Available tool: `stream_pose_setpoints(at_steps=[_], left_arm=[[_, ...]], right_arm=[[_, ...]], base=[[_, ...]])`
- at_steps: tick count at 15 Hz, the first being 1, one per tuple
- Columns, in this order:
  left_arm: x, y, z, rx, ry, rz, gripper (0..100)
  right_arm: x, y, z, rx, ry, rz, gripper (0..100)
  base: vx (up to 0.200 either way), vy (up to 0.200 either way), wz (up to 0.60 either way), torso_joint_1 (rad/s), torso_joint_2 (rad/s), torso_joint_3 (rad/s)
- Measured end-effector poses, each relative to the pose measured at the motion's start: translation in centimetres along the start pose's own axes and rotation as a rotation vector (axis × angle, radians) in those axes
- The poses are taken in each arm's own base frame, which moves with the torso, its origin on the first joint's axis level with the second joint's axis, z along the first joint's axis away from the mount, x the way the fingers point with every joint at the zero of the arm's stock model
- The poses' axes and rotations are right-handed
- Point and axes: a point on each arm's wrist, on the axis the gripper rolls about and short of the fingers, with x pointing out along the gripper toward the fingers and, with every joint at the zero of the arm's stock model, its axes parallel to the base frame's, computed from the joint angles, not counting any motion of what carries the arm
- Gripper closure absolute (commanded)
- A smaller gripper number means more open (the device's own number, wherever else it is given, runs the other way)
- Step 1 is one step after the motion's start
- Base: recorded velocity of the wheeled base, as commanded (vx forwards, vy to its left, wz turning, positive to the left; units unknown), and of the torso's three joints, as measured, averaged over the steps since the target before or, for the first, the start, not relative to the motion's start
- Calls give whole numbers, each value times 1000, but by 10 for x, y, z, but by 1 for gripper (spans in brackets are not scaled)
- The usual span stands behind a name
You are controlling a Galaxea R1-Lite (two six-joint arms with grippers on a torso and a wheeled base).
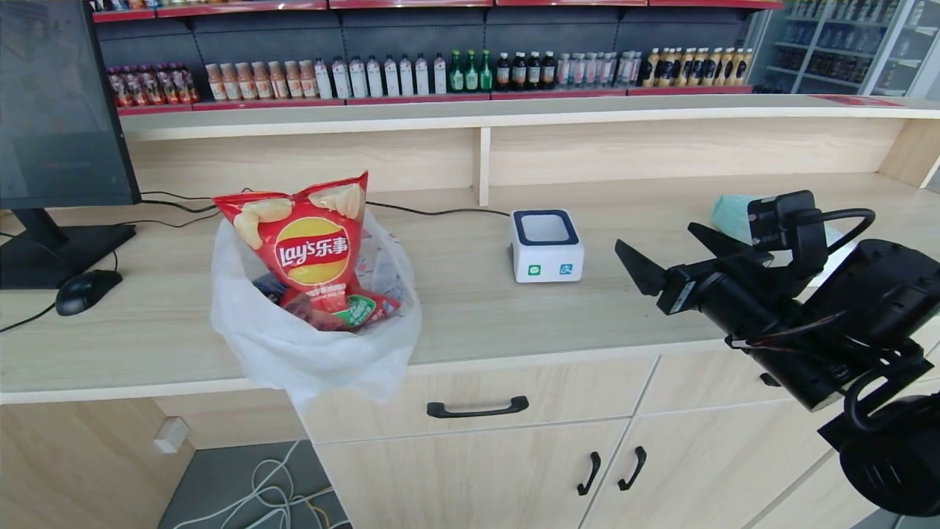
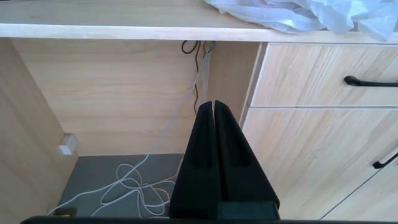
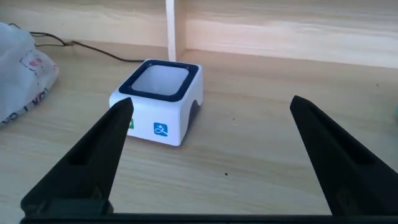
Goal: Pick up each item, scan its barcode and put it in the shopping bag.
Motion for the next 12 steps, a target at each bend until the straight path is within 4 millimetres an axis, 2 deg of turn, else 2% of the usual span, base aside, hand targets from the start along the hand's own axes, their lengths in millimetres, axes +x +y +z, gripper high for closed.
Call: stream_pose_setpoints(at_steps=[6,9,12], left_arm=[[0,0,0,-1,0,1,100],[0,0,0,-2,0,0,100],[0,0,0,0,0,0,100]], right_arm=[[-9,-17,3,-29,-2,-58,0],[-9,-19,8,-26,-21,-59,0],[-15,-20,5,-13,-4,-65,0]], base=[[0,-200,0,3,3,2],[0,-200,0,2,-1,2],[0,-200,600,6,4,5]])
